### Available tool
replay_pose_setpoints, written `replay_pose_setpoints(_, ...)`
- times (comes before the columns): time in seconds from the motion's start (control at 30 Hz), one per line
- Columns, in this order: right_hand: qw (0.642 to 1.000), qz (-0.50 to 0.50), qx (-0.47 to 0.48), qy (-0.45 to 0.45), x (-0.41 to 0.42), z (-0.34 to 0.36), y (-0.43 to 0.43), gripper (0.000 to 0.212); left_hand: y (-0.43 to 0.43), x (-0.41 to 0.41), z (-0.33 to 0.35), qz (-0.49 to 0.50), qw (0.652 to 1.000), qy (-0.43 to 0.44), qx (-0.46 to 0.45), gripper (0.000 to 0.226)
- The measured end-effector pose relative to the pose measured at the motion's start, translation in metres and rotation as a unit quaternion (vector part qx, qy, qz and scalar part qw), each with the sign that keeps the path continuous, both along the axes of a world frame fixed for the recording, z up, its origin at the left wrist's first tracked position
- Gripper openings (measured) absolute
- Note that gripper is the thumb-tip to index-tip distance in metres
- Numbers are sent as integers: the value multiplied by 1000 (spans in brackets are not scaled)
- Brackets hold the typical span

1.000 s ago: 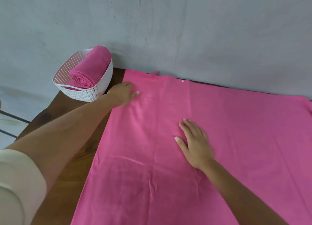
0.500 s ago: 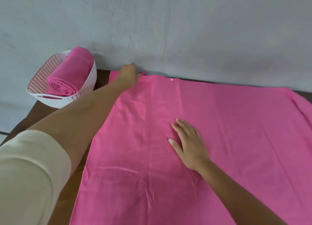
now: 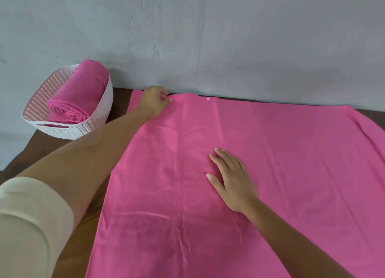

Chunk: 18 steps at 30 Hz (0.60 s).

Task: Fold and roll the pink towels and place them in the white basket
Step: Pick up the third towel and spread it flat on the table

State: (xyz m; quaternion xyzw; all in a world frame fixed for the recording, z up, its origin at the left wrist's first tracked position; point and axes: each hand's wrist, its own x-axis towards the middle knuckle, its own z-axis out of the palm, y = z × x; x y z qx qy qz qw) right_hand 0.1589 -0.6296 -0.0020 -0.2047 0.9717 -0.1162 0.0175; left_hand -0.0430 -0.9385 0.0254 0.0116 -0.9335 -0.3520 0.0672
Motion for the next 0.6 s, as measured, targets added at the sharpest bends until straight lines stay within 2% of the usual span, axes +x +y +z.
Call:
replay_pose_setpoints(0.07, 1000, 0, -3, 0, 0, 0, 0, 64, -3, 8, -7, -22, 998, 9, -63, 28)
replay_pose_setpoints(0.2, 1000, 0, 0, -3, 0, 0, -1, 64, 0, 21, -22, -43, 986, -40, -159, 60)
replay_pose_setpoints(0.27, 1000, 0, 1, -5, -1, 0, -1, 64, 4, 24, -26, -39, 976, -63, -204, 67)
replay_pose_setpoints(0.4, 1000, 0, 2, -14, -4, 0, -3, 66, 4, 21, -28, -25, 966, -89, -241, 72)
replay_pose_setpoints(0.6, 999, -1, 13, -45, -10, 4, -5, 73, -5, 10, -32, -7, 966, -59, -250, 74)
